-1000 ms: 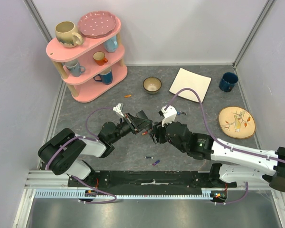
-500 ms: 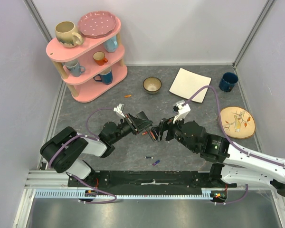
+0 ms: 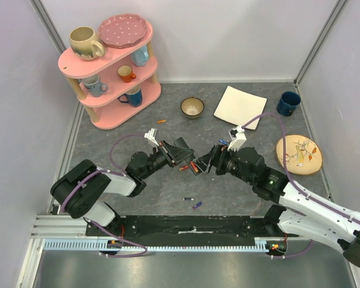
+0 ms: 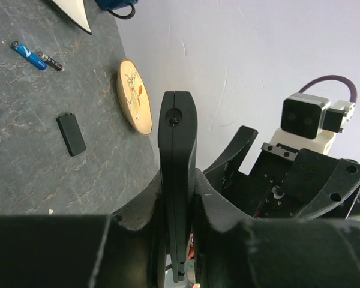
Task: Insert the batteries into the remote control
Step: Load the battery into the remote control.
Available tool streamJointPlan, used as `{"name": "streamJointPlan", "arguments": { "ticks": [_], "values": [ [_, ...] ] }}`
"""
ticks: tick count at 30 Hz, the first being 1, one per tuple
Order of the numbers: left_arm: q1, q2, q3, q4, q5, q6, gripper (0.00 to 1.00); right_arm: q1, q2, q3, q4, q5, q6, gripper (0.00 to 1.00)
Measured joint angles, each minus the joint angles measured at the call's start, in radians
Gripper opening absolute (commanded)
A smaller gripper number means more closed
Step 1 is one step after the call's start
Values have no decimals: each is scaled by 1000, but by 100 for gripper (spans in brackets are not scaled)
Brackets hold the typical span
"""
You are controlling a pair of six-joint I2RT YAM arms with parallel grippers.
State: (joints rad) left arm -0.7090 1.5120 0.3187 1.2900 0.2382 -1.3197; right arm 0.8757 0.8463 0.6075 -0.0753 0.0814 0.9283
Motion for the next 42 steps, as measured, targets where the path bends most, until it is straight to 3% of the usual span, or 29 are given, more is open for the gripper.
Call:
{"name": "streamJointPlan", "arguments": {
  "ticks": [9, 42],
  "values": [
    [0, 0, 5, 0, 1, 0, 2, -13, 71, -20, 106, -129, 77, 89],
    [0, -24, 11, 0, 7, 0, 2, -109, 148, -105, 247, -188, 182, 84]
  ]
}}
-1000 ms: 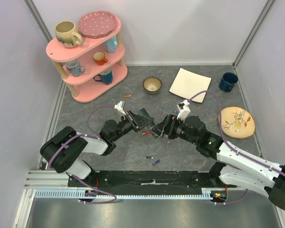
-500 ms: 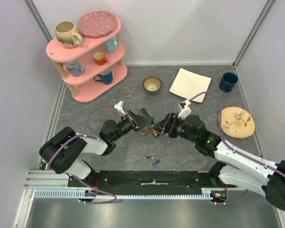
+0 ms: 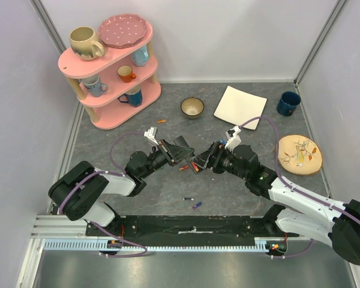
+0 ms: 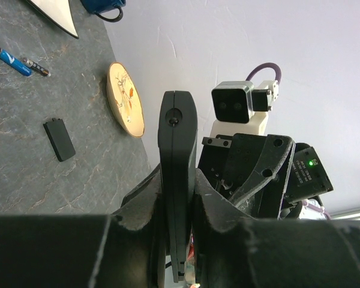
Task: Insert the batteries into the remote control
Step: Load the battery into the remote control.
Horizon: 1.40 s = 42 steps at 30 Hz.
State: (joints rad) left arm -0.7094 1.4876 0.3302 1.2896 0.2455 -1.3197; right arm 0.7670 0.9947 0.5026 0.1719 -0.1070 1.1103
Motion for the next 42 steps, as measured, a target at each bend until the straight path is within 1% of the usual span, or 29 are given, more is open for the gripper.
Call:
{"name": "streamJointPlan", "arguments": {
  "ticks": [12, 23, 28, 36, 39, 42],
  "values": [
    [0, 0, 0, 0, 0, 0, 2, -6, 21, -24, 50, -24, 23, 80],
    [0, 0, 0, 0, 1, 0, 2, -10, 21, -30, 54, -47, 13, 87],
    [0, 0, 0, 0, 1, 0, 2, -10, 17, 30, -33, -52, -50, 88],
    [0, 6, 0, 1, 1, 0, 2, -10, -69, 228, -266, -6, -265, 88],
    [0, 8, 0, 0, 1, 0, 2, -10, -75, 253, -286, 5, -294, 88],
    [0, 8, 0, 0, 0, 0, 2, -10, -71, 231, -286, 5, -283, 88]
  ]
}}
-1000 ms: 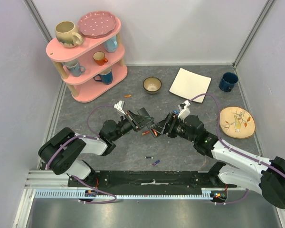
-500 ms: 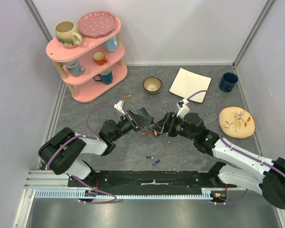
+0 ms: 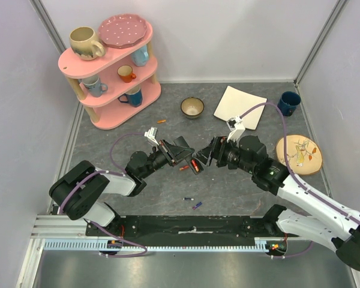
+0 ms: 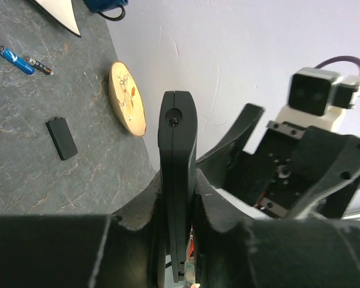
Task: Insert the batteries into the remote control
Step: Load the battery into the remote control.
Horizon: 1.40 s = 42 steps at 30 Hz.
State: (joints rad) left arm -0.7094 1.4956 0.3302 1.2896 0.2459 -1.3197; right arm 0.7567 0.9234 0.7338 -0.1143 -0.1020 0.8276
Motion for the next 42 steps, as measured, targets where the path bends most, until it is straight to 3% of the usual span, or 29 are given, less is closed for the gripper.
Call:
{"name": "streamJointPlan", "arguments": {
  "ticks": [7, 24, 42],
  "values": [
    [0, -2, 0, 0, 0, 1, 2, 0, 12, -140, 84, -36, 119, 88],
    [0, -31, 4, 0, 0, 5, 2, -28, 45, -268, 356, -87, 373, 86],
    [0, -35, 4, 0, 0, 5, 2, -47, 67, -315, 460, -101, 472, 83]
  ]
}}
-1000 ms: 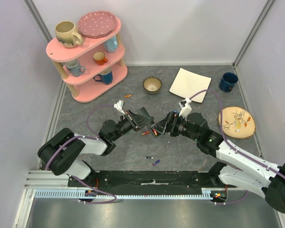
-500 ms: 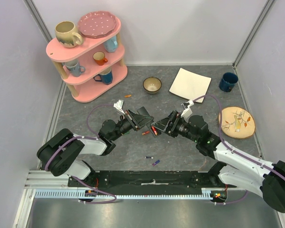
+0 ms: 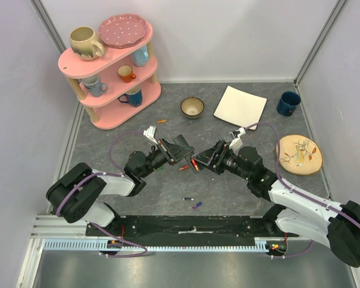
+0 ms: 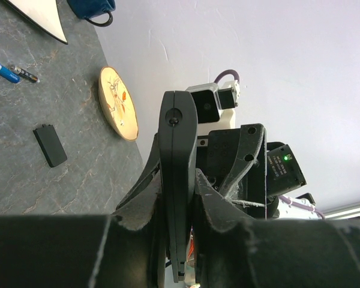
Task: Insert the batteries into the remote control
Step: Load the battery into the remote control.
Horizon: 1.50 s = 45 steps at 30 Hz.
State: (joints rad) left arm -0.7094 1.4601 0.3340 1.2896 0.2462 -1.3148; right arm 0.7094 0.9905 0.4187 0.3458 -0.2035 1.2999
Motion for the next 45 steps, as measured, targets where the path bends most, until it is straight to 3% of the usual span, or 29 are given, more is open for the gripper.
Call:
{"name": "streamJointPlan", "arguments": {
  "ticks": [45],
  "values": [
    [-6, -10, 0, -6, -2, 21, 2, -1, 26, -39, 67, -37, 43, 79]
  ]
}}
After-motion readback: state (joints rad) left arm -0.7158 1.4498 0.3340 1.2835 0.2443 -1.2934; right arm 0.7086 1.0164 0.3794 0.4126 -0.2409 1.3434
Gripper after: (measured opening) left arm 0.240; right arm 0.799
